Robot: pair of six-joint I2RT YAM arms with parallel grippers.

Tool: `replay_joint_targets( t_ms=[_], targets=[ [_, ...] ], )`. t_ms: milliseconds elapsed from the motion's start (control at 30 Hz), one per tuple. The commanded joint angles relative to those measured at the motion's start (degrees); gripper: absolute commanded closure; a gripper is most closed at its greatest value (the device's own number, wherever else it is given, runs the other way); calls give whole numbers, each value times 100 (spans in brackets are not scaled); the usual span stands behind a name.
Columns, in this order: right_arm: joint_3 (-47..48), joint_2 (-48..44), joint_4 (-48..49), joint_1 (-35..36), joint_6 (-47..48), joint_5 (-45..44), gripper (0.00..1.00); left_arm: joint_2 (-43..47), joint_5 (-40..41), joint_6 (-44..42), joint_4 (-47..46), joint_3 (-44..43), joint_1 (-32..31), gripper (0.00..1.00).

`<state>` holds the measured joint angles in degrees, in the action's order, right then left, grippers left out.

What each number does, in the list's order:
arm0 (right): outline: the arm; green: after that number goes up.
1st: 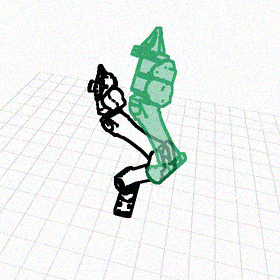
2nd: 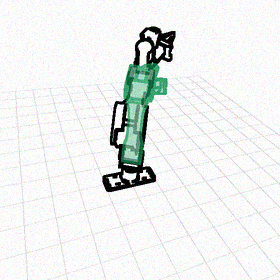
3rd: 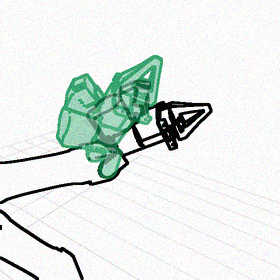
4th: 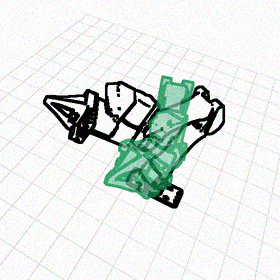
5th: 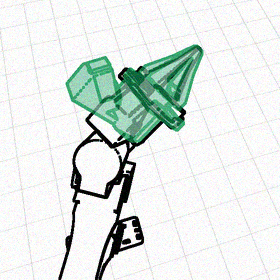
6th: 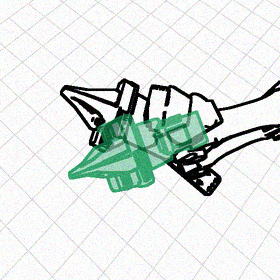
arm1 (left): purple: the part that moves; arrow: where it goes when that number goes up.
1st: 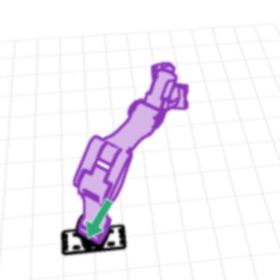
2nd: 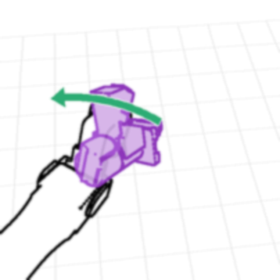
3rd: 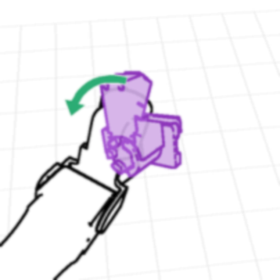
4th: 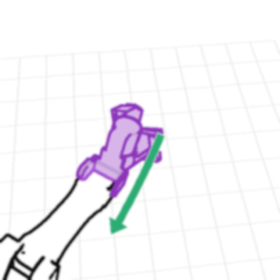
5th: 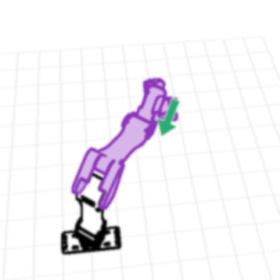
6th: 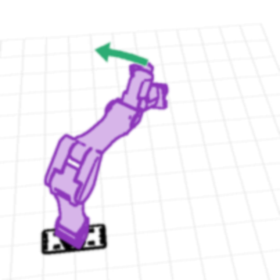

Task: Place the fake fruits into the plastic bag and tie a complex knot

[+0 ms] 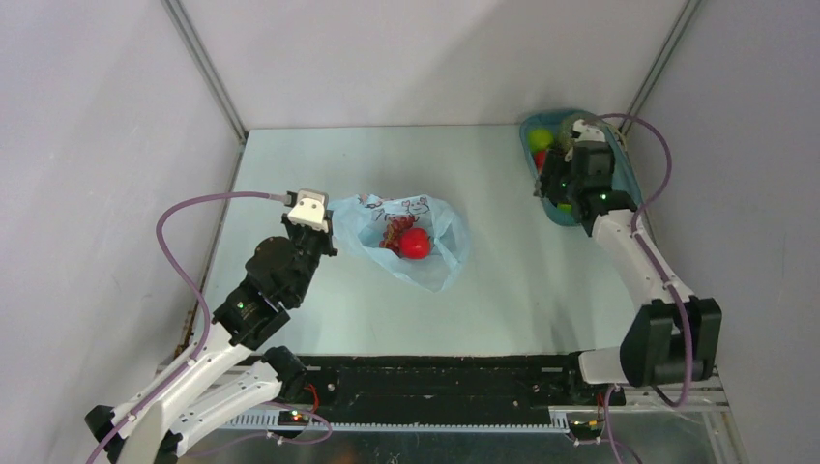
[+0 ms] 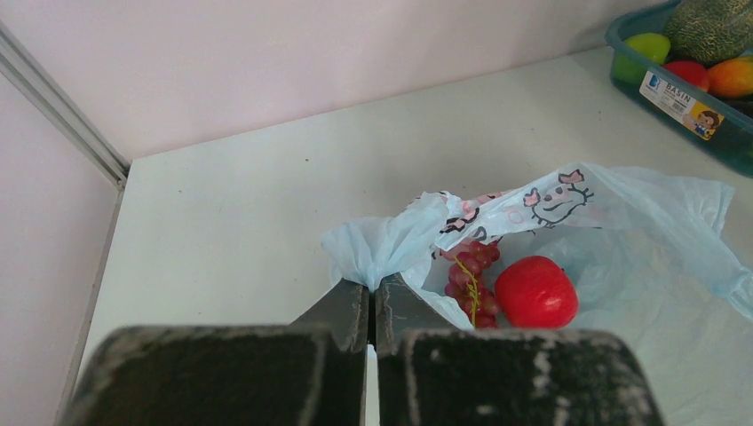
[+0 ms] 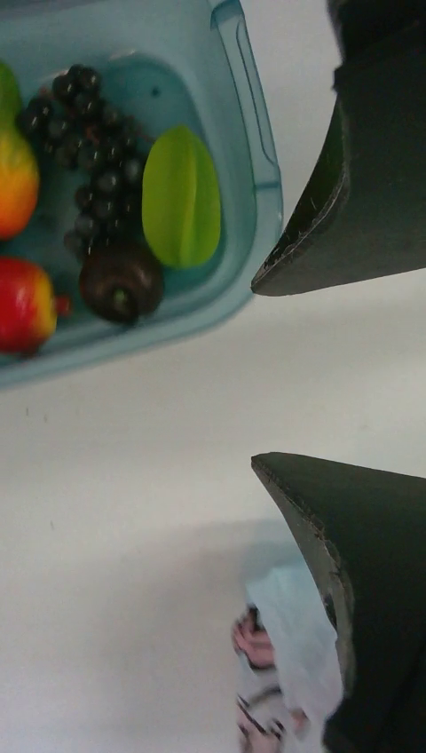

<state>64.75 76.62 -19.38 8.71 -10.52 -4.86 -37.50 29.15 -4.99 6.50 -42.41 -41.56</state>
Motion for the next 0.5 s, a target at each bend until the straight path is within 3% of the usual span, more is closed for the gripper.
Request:
replay_joint_targets(
  t_ms=[0,167,467],
  targets=[
    [-13,643,516,-972,-15,725,31,-3,-67,33,-201,0,9,100],
    [162,1328,755,-1823,-126,1430,30,4,-31,11,-199,9,11,100],
    [1128,2591,432,-1906,278,1392,27,-30,-29,-2,-200,4,17,100]
  ],
)
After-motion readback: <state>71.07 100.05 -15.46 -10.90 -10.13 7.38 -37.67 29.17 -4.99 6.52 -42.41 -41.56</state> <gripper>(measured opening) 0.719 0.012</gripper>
